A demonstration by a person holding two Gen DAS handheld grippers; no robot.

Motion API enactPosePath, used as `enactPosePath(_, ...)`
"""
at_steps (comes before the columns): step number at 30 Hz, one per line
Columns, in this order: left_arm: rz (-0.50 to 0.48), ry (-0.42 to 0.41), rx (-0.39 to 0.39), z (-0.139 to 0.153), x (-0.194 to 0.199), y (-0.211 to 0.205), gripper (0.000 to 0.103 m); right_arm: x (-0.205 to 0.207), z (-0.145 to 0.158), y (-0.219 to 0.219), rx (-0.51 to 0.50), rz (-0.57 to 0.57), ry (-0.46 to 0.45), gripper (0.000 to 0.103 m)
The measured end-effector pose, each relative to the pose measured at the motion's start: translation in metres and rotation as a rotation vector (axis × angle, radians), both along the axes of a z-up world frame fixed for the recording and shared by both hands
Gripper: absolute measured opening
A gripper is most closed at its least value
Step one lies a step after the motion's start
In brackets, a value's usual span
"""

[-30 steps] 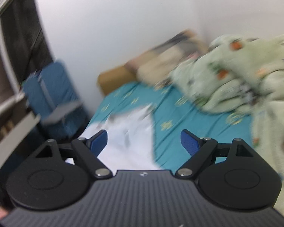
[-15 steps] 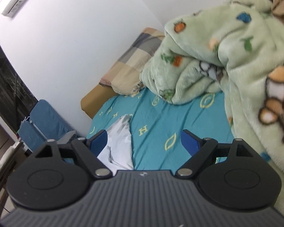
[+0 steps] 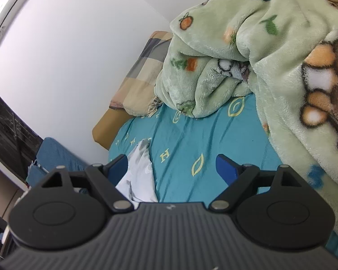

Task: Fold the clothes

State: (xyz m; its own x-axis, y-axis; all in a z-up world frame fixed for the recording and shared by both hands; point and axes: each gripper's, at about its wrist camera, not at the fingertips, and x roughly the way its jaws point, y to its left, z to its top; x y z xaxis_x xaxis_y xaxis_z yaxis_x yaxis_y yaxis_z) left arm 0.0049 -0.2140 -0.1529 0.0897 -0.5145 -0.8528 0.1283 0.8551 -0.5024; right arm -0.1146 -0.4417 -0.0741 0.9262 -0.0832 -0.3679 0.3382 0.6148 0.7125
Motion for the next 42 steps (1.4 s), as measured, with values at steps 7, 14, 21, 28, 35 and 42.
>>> enactPosePath(7,-0.043,-0.066,-0.153,0.065,-0.013,0.070,0.003,0.000,0.003,0.007,-0.024,0.020,0.029,0.087)
enactPosePath(14,0.040,-0.075,-0.171,0.097,-0.023,0.184,0.003,0.011,0.007,0.033,-0.099,0.129,0.106,0.087)
enactPosePath(21,0.122,-0.036,-0.090,0.067,-0.021,0.245,0.004,0.027,0.016,0.080,-0.296,0.263,0.205,0.086)
enactPosePath(28,0.075,-0.008,-0.004,0.042,-0.019,0.237,0.038,0.033,0.022,0.101,-0.401,0.276,0.255,0.086)
enactPosePath(35,0.036,0.029,0.036,0.023,-0.026,0.229,0.049,0.035,0.021,0.106,-0.426,0.277,0.269,0.086)
enactPosePath(42,-0.034,-0.043,0.140,0.030,-0.045,0.228,0.003,0.033,0.022,0.107,-0.425,0.275,0.266,0.086)
